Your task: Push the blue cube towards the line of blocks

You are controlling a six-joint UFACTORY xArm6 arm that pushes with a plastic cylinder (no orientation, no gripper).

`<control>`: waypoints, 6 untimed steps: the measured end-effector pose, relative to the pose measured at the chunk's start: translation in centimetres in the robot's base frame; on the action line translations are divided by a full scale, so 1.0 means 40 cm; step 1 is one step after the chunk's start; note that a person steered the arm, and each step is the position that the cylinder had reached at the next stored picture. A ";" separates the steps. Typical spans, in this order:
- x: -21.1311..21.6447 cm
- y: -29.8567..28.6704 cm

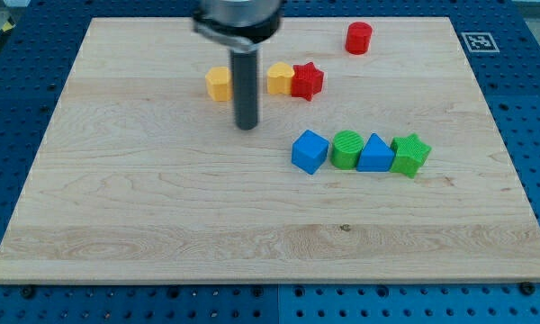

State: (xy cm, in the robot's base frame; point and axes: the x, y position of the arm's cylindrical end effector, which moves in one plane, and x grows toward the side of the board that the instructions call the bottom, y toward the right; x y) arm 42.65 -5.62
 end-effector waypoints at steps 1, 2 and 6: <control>0.098 -0.015; 0.124 0.024; 0.117 0.188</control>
